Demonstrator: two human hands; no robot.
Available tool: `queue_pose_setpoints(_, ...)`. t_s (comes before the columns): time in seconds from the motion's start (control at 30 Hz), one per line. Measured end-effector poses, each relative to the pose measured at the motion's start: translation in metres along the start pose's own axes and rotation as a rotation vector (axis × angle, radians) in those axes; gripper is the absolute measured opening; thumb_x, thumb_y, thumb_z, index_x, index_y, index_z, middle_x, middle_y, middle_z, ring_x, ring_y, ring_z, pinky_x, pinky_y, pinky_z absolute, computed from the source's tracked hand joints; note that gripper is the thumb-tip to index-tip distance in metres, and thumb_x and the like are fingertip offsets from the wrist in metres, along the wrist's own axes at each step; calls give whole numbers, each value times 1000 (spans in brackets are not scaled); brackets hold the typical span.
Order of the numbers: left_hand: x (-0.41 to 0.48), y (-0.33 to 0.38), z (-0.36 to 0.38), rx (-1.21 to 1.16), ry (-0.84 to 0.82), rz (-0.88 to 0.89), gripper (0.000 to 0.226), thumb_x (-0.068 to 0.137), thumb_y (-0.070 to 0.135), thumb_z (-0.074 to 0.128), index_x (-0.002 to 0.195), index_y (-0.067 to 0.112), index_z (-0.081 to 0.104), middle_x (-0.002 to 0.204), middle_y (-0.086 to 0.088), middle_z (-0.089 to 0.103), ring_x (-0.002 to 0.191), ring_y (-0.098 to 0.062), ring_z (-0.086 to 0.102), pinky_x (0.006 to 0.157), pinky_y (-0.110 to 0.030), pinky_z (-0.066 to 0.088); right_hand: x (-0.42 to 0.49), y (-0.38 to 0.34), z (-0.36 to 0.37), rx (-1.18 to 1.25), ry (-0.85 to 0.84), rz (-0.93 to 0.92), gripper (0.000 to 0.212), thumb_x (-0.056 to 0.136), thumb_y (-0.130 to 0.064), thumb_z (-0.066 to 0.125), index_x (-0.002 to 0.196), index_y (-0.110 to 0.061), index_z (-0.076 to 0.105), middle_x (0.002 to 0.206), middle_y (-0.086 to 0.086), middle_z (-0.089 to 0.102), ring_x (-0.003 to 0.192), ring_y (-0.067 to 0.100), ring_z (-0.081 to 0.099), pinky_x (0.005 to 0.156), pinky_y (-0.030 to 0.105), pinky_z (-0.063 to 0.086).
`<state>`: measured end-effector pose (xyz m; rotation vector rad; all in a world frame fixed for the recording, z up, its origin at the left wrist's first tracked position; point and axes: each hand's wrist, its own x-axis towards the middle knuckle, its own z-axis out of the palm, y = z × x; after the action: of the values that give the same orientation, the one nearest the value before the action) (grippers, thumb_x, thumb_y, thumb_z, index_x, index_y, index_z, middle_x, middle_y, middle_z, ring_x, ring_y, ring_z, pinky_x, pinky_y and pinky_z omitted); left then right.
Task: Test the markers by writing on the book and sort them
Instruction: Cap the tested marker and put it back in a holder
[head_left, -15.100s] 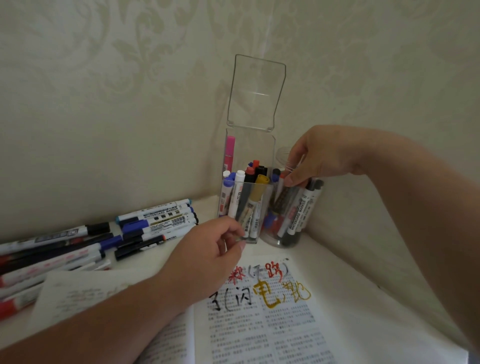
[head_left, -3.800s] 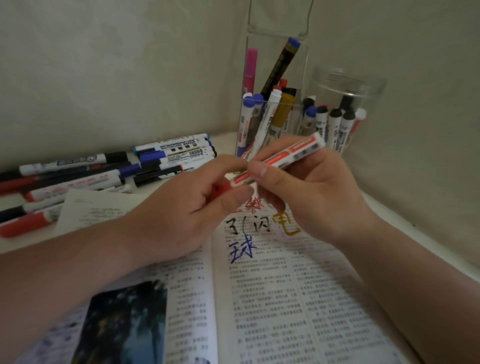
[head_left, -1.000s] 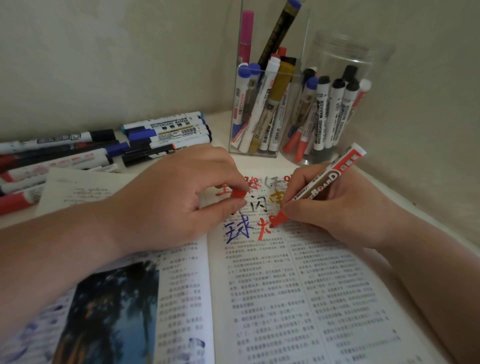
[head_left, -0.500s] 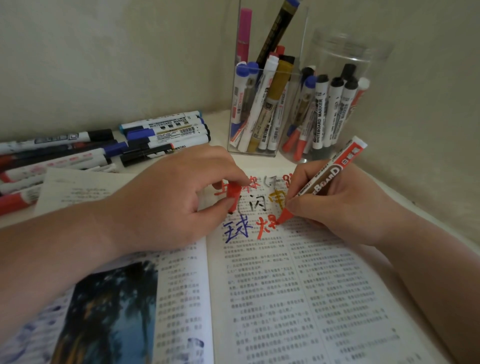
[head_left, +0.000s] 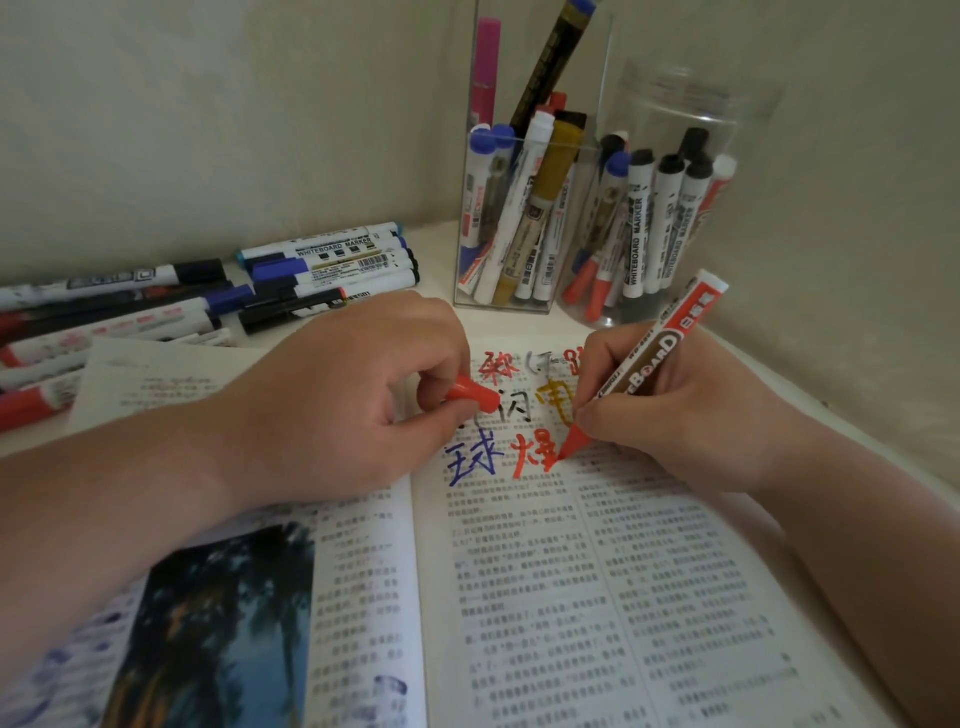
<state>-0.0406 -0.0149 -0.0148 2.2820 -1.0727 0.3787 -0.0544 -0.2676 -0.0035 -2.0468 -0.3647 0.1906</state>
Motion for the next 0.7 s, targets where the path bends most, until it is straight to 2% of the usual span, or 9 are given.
queue_pose_setpoints(0.1, -1, 0, 0, -18, 41, -24, 22, 88, 44, 62, 77, 28, 51, 88, 11, 64, 85, -14, 62, 72, -38, 50, -1, -1, 0, 18, -33, 3, 7, 69, -16, 71, 67, -10, 68, 72, 36, 62, 57, 27, 47, 55, 34, 36)
queue_pose_setpoints(0.2, -1, 1, -1, -54, 58, -51, 21, 88, 48, 59, 94, 28, 58, 86, 16, 61, 84, -8, 60, 70, -27, 47, -2, -1, -1, 39, -76, -3, 6, 70, -12, 69, 65, -15, 70, 68, 26, 67, 59, 29, 50, 58, 39, 38)
queue_pose_setpoints(0.27, 0, 1, -1, -41, 47, -26, 21, 90, 45, 59, 100, 26, 60, 88, 16, 59, 85, -8, 58, 71, -25, 46, -3, -1, -1, 48, -97, -6, 5, 68, -18, 73, 67, -14, 70, 70, 24, 69, 60, 32, 53, 59, 40, 40)
queue_pose_setpoints(0.33, 1, 1, 0, -13, 35, -6, 17, 92, 40, 62, 95, 24, 63, 89, 14, 60, 85, -10, 58, 73, -28, 47, -3, -1, -1, 29, -96, -13, 16, 67, -27, 74, 71, -12, 71, 76, 25, 71, 61, 40, 56, 59, 39, 44)
queue_pose_setpoints(0.4, 1, 1, 0, -7, 30, 1, 14, 90, 33, 68, 84, 22, 62, 90, 10, 62, 87, -13, 60, 75, -32, 49, -3, -1, -1, 27, -78, -19, 12, 69, -24, 73, 72, -12, 70, 76, 28, 70, 59, 43, 55, 59, 41, 43)
queue_pose_setpoints(0.5, 0, 1, 0, -1, 61, -3, 15, 89, 33, 69, 82, 27, 56, 90, 9, 62, 87, -15, 60, 75, -32, 48, -3, -2, -2, 42, -65, -21, 4, 72, -13, 69, 67, -13, 70, 66, 24, 66, 55, 27, 50, 54, 37, 39)
queue_pose_setpoints(0.57, -1, 0, 1, -1, 85, -20, 10, 90, 37, 65, 94, 30, 59, 93, 14, 60, 89, -12, 58, 77, -26, 46, -4, -3, -2, 47, -104, -27, 9, 73, -10, 69, 67, -16, 71, 59, 8, 66, 53, 20, 50, 50, 30, 40)
queue_pose_setpoints(0.6, -1, -1, 1, 3, 95, -23, 14, 91, 36, 64, 104, 31, 60, 95, 18, 58, 90, -10, 58, 79, -21, 45, -5, -3, -2, 47, -107, -29, 10, 72, -10, 68, 66, -17, 71, 58, 3, 66, 53, 18, 50, 50, 29, 39)
queue_pose_setpoints(0.7, -1, -2, 2, -7, 89, -5, 36, 97, 32, 58, 133, 30, 55, 105, 21, 58, 94, -7, 57, 84, -13, 41, -4, 0, -3, 25, -47, -35, 9, 68, -10, 66, 61, -15, 67, 56, 9, 62, 54, 24, 48, 54, 34, 38)
